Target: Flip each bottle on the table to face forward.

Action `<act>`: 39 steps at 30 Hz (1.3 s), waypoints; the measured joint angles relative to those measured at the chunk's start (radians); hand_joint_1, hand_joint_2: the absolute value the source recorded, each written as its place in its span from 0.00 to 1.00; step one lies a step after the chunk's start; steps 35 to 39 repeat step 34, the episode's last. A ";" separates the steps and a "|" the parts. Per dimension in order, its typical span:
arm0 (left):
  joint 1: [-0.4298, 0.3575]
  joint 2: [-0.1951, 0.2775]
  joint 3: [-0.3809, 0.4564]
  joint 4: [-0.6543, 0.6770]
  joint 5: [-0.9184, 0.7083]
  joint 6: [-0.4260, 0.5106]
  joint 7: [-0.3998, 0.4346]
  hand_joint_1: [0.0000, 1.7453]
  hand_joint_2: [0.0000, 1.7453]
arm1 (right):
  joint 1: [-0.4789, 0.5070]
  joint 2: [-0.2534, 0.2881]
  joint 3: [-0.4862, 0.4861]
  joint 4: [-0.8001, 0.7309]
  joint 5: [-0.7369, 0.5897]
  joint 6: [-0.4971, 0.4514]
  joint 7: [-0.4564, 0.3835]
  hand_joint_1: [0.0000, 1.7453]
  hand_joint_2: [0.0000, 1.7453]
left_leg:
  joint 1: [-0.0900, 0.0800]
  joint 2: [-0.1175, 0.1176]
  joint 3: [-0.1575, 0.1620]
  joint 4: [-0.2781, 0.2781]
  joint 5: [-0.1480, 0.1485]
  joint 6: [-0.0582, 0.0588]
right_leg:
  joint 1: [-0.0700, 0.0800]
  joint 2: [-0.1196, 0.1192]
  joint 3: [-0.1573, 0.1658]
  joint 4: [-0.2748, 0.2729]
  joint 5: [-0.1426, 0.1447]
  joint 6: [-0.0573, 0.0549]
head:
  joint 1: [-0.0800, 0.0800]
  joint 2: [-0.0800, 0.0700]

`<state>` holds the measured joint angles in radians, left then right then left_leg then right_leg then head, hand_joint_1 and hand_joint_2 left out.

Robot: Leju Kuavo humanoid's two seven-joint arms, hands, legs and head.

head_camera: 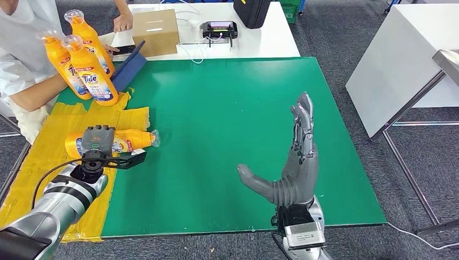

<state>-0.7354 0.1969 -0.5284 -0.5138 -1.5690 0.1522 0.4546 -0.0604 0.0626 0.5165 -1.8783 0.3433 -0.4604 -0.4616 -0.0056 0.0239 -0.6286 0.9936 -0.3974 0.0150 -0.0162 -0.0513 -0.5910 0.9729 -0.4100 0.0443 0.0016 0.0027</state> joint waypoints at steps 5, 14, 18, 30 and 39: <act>0.000 -0.001 0.000 0.004 0.000 0.000 0.000 0.50 1.00 | 0.000 0.000 0.000 0.003 0.000 0.000 0.000 0.00 1.00 | 0.000 0.000 0.000 0.000 0.000 0.000 | 0.000 0.000 0.000 0.000 0.000 0.000 | 0.000 0.000; 0.011 -0.002 0.000 0.003 -0.001 0.113 0.014 0.00 1.00 | 0.000 0.000 -0.001 0.010 -0.001 0.004 0.012 0.00 1.00 | 0.000 0.000 0.000 0.000 0.000 0.000 | 0.000 0.000 0.000 0.000 0.000 0.000 | 0.000 0.000; 0.025 -0.005 0.000 -0.012 -0.001 0.163 0.015 0.00 1.00 | 0.001 0.000 -0.003 0.017 -0.011 0.016 0.023 0.00 1.00 | 0.000 0.000 0.000 0.000 0.000 0.000 | 0.000 0.000 0.000 0.000 0.000 0.000 | 0.000 0.000; 0.177 -0.014 0.061 -0.300 -0.001 0.379 -0.020 0.00 1.00 | 0.056 0.000 -0.041 0.022 -0.013 0.012 0.027 0.00 1.00 | 0.000 0.000 0.000 0.000 0.000 0.000 | 0.000 0.000 -0.001 0.000 0.000 0.000 | 0.000 0.000; 0.219 -0.003 0.073 -0.391 -0.001 0.431 -0.013 0.00 1.00 | 0.071 -0.001 -0.054 0.022 -0.011 0.005 0.027 0.00 1.00 | 0.000 0.000 0.000 0.000 0.000 0.000 | 0.000 0.000 -0.001 0.000 0.000 0.000 | 0.000 0.000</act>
